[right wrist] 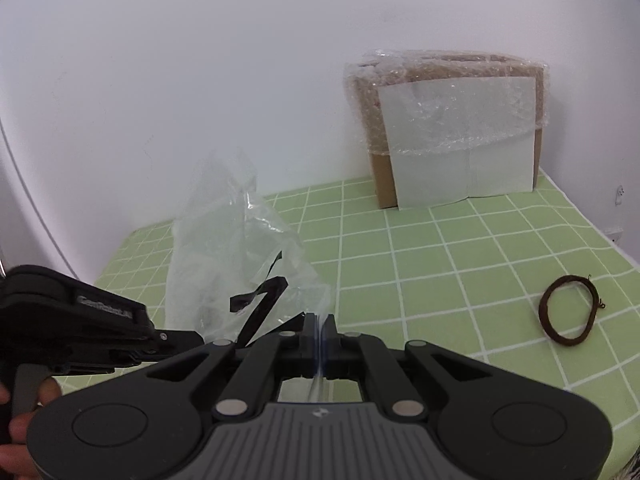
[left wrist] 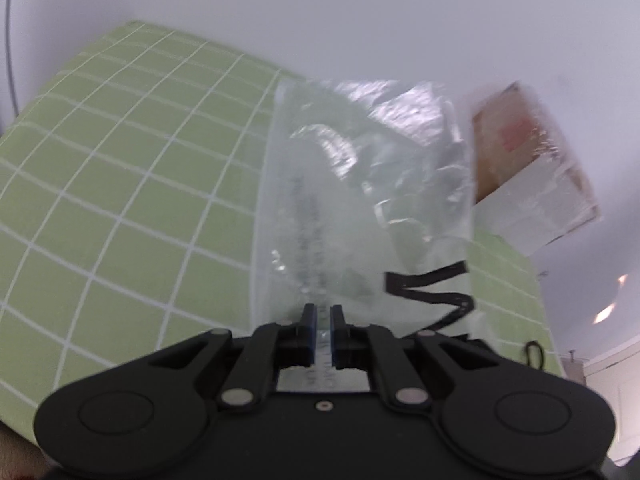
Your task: Fold shopping bag
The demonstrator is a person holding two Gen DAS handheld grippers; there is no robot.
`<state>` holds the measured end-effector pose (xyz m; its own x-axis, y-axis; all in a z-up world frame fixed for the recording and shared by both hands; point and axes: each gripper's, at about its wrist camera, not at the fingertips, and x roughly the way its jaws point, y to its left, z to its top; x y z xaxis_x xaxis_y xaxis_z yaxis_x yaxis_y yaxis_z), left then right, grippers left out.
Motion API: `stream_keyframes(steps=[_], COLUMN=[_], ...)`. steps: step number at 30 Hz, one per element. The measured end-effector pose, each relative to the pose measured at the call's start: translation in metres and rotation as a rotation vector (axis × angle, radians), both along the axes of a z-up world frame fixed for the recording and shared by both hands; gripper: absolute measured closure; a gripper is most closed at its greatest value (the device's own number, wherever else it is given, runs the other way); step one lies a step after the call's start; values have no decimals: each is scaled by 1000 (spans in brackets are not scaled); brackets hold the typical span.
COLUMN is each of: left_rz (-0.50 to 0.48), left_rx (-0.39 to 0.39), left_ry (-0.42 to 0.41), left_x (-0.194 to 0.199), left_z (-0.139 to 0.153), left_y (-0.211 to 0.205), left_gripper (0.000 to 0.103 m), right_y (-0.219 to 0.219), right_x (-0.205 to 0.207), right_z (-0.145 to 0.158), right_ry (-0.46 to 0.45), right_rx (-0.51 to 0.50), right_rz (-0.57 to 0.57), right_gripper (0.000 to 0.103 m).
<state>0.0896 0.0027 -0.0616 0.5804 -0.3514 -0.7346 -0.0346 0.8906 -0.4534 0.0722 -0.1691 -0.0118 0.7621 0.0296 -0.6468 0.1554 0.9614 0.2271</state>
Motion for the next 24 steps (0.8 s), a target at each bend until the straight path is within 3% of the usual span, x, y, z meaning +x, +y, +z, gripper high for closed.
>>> stream_keyframes(steps=[4, 5, 7, 11, 13, 20, 24], left_rz=[-16, -21, -31, -33, -33, -32, -36], left_rx=[38, 49, 70, 66, 65, 77, 72], left_ry=[-18, -22, -30, -23, -22, -23, -22], left_x=[1, 0, -1, -2, -3, -3, -2], left_z=[1, 1, 2, 2, 2, 3, 3], left_y=[-3, -4, -6, 2, 2, 0, 0], left_gripper=[100, 100, 100, 101, 101, 101, 101], right_y=[-2, -3, -7, -23, -27, -7, 3], right_x=[-2, -2, -8, -18, -9, 34, 37], right_z=[4, 7, 17, 42, 46, 15, -1], right_ry=[2, 2, -32, -149, -152, -29, 3], right_rx=[9, 9, -4, 17, 43, 70, 19], right_rz=[7, 10, 14, -40, -10, 44, 39], right_gripper=[92, 84, 78, 79, 82, 86, 87])
